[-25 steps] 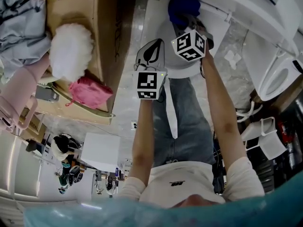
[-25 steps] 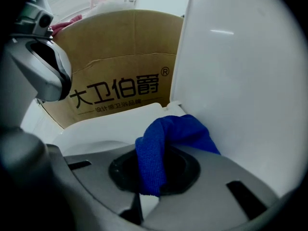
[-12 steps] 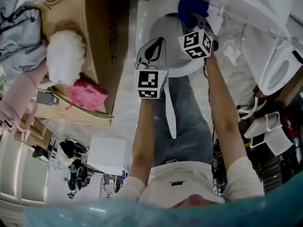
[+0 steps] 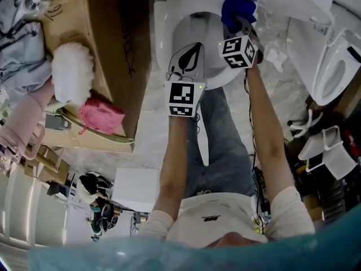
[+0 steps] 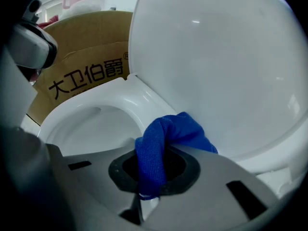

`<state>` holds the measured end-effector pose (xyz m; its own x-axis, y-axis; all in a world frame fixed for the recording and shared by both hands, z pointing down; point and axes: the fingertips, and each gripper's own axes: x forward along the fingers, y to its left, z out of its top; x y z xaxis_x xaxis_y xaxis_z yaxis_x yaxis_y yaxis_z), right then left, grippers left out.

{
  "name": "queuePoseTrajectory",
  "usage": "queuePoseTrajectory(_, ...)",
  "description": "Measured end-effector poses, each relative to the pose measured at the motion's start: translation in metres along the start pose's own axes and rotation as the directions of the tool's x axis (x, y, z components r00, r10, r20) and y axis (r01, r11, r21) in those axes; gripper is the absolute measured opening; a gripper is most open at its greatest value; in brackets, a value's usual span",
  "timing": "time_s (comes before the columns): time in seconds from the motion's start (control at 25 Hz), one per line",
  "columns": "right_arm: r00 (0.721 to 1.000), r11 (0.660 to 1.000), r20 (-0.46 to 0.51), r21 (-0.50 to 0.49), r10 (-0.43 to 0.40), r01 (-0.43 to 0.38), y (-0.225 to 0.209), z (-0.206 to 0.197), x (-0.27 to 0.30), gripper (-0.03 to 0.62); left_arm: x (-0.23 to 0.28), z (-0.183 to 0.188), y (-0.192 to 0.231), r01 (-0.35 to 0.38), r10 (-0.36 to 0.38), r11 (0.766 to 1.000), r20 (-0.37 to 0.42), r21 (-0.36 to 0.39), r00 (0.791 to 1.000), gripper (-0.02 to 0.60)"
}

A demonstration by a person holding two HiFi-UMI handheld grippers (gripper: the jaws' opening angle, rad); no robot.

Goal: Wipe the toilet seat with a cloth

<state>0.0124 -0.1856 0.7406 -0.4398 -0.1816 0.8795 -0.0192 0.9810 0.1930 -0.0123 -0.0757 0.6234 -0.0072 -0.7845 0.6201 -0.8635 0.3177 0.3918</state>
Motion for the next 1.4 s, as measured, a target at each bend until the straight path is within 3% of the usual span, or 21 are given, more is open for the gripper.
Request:
queuePoseTrajectory(0.64,0.99,0.983,-0.087,0.134,-0.114,0.126,-0.008,-0.075,-0.035,0.02,-0.003,-0.01,-0.042,0.104,-0.102,0.992,-0.032,0.069,0.994,0.009)
queuePoseTrajectory(0.84,0.987,0.973,-0.059,0.168,-0.148,0.156,0.004,-0.086,-0.07,0.02,-0.017,-0.016,-0.054,0.131,-0.127,0.986,-0.047,0.104,0.991,0.009)
queuePoseTrajectory(1.24,0.981,0.967,0.036,0.18,-0.192,0.182,0.027,-0.061,-0.163,0.02,-0.067,-0.008,-0.072,0.153,-0.145,0.969,-0.053,0.192,0.988,0.009)
queuePoseTrajectory(1.4,0.974,0.964,0.092,0.188,-0.209,0.189,0.032,-0.031,-0.212,0.02,-0.093,0.017,-0.08,0.154,-0.151,0.963,-0.032,0.22,0.988,0.009)
